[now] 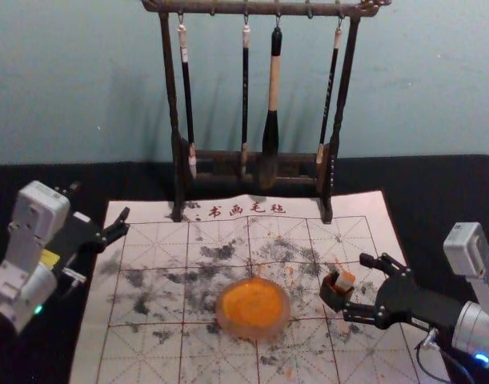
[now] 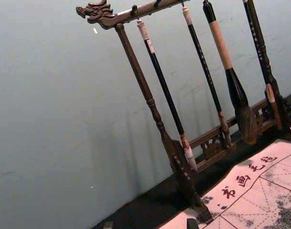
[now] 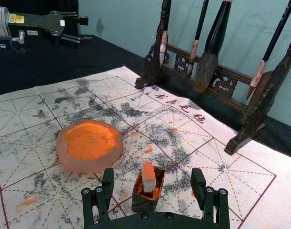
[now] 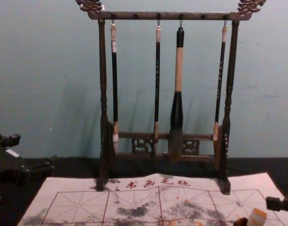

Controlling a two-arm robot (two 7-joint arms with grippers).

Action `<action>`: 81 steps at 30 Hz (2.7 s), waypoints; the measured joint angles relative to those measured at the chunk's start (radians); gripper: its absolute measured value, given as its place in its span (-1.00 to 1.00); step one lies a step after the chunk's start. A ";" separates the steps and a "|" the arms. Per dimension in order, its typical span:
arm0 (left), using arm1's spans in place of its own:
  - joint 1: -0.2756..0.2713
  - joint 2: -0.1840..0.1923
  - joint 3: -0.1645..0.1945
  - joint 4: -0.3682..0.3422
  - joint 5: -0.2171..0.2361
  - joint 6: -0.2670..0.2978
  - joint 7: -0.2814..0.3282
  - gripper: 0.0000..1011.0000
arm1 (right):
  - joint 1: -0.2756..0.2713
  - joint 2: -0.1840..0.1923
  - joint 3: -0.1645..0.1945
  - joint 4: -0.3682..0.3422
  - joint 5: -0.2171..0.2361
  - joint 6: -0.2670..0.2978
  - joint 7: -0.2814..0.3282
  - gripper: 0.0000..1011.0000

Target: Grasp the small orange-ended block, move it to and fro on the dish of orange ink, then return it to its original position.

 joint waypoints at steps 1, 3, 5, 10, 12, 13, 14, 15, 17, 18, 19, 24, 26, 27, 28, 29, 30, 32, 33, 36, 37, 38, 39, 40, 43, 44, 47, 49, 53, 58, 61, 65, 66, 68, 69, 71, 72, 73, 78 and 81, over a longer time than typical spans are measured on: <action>0.000 0.000 0.000 0.000 0.000 0.000 0.000 0.98 | 0.000 0.000 0.000 0.000 0.000 0.000 0.000 0.98; 0.000 0.000 0.000 0.000 0.000 0.000 0.000 0.98 | 0.000 0.000 0.000 0.000 0.000 0.000 0.000 0.98; 0.000 0.000 0.000 0.000 0.000 0.000 0.000 0.98 | 0.000 0.001 0.000 0.000 0.000 0.000 0.000 0.98; 0.000 0.000 0.000 0.000 0.000 0.000 0.000 0.98 | 0.000 0.001 0.000 0.000 0.000 -0.001 0.000 0.98; 0.000 0.000 0.000 0.000 0.000 0.000 0.000 0.98 | 0.000 0.001 0.000 0.000 0.000 -0.001 0.000 0.98; 0.000 0.000 0.000 0.000 0.000 0.000 0.000 0.98 | 0.000 0.001 0.000 0.000 0.000 -0.001 0.000 0.98; 0.000 0.000 0.000 0.000 0.000 0.000 0.000 0.98 | 0.000 0.001 0.000 0.000 0.000 -0.001 0.000 0.94; 0.000 0.000 0.000 0.000 0.000 0.000 0.000 0.98 | 0.000 0.001 0.000 -0.001 0.000 -0.001 0.000 0.93; 0.000 0.000 0.000 0.000 0.000 0.000 0.000 0.98 | 0.000 0.002 0.000 -0.001 0.000 -0.001 0.000 0.85; 0.000 0.000 0.000 0.000 0.000 0.000 0.000 0.98 | 0.000 0.002 0.000 -0.001 0.000 -0.001 0.000 0.80; 0.000 0.000 0.000 0.000 0.000 0.000 0.000 0.98 | 0.000 0.002 0.000 -0.001 0.000 -0.001 0.000 0.77; 0.000 0.000 0.000 0.000 0.000 0.000 0.000 0.98 | 0.000 0.002 0.000 -0.001 0.001 -0.002 -0.001 0.50; 0.000 0.000 0.000 0.000 0.000 0.000 0.000 0.98 | 0.000 0.002 0.000 -0.001 0.001 -0.002 -0.001 0.39; 0.000 0.000 0.000 0.000 0.000 0.000 0.000 0.98 | 0.000 0.002 0.000 -0.001 0.001 -0.002 -0.001 0.30; 0.000 0.000 0.000 0.000 0.000 0.000 0.000 0.98 | 0.000 0.002 0.000 -0.001 0.001 -0.002 -0.001 0.19; 0.000 0.000 0.000 0.000 0.000 0.000 0.000 0.98 | 0.000 0.002 0.000 -0.001 0.001 -0.002 -0.001 0.14; 0.000 0.000 0.000 0.000 0.000 0.000 0.000 0.98 | 0.000 0.002 0.000 -0.001 0.001 -0.002 -0.001 0.11; 0.000 0.000 0.000 0.000 0.000 0.000 0.000 0.98 | 0.000 0.002 0.000 -0.001 0.001 -0.002 -0.001 0.00; 0.000 0.000 0.000 0.000 0.000 0.000 0.000 0.98 | 0.000 0.002 0.000 -0.001 0.001 -0.002 -0.001 -0.10; 0.000 0.000 0.000 0.000 0.000 0.000 0.000 0.98 | 0.000 0.002 0.000 -0.001 0.001 -0.002 -0.001 -0.29; 0.000 0.000 0.000 0.000 0.000 0.000 0.000 0.98 | 0.000 0.002 0.000 -0.001 0.001 -0.002 -0.001 -0.34; 0.000 0.000 0.000 0.000 0.000 0.000 0.000 0.98 | 0.000 0.002 0.000 -0.001 0.001 -0.002 -0.001 -0.38; 0.000 0.000 0.000 0.000 0.000 0.000 0.000 0.98 | 0.000 0.002 0.000 -0.001 0.001 -0.002 -0.001 -0.47; 0.000 0.000 0.000 0.000 0.000 0.000 0.000 0.98 | 0.000 0.002 0.000 -0.001 0.001 -0.002 -0.001 -0.54; 0.000 0.000 0.000 0.000 0.000 0.000 0.000 0.98 | 0.000 0.002 0.000 -0.001 0.001 -0.002 -0.001 -0.73; 0.000 0.000 0.000 0.000 0.000 0.000 0.000 0.98 | 0.000 0.002 0.000 -0.001 0.001 -0.002 -0.001 -0.75; 0.000 0.000 0.000 0.000 0.000 0.000 0.000 0.98 | 0.000 0.002 0.000 -0.001 0.001 -0.002 -0.001 -0.79; 0.000 0.000 0.000 0.000 0.000 0.000 0.000 0.98 | 0.000 0.002 0.000 -0.001 0.001 -0.002 -0.001 -0.79; 0.000 0.000 0.000 0.000 0.000 0.000 0.000 0.98 | 0.000 0.002 0.000 -0.001 0.001 -0.002 -0.001 -0.79; 0.000 0.000 0.000 0.000 0.000 0.000 0.000 0.98 | 0.000 0.002 0.000 -0.001 0.001 -0.002 -0.001 -0.79; 0.000 0.000 0.000 0.000 0.000 0.000 0.000 0.98 | 0.000 0.002 0.000 -0.001 0.001 -0.002 -0.001 -0.79; 0.000 0.000 0.000 0.000 0.000 0.000 0.000 0.98 | -0.002 0.002 0.002 -0.001 0.002 -0.004 0.002 -0.79; 0.000 0.000 0.000 0.000 0.000 0.000 0.000 0.98 | -0.002 0.002 0.003 -0.001 0.003 -0.006 0.004 -0.79; 0.000 0.000 0.000 0.000 0.000 0.000 0.000 0.98 | -0.004 0.003 0.006 -0.002 0.007 -0.009 0.011 -0.79; 0.000 0.000 0.000 0.000 0.000 0.000 0.000 0.98 | -0.004 0.004 0.007 -0.003 0.009 -0.010 0.014 -0.79; 0.000 0.000 0.000 0.000 0.000 0.000 0.000 0.98 | -0.006 0.006 0.010 -0.008 0.017 -0.013 0.025 -0.79; 0.000 0.000 0.000 0.000 0.000 0.000 0.000 0.98 | -0.006 0.006 0.010 -0.008 0.017 -0.013 0.025 -0.79; 0.000 0.000 0.000 0.000 0.000 0.000 0.000 0.98 | -0.006 0.006 0.011 -0.010 0.020 -0.013 0.029 -0.79; 0.000 0.000 0.000 0.000 0.000 0.000 0.000 0.98 | -0.011 0.014 0.016 -0.027 0.029 -0.010 0.034 -0.79; 0.000 0.000 0.000 0.000 0.000 0.000 0.000 0.98 | -0.014 0.022 0.022 -0.041 0.035 -0.005 0.034 -0.79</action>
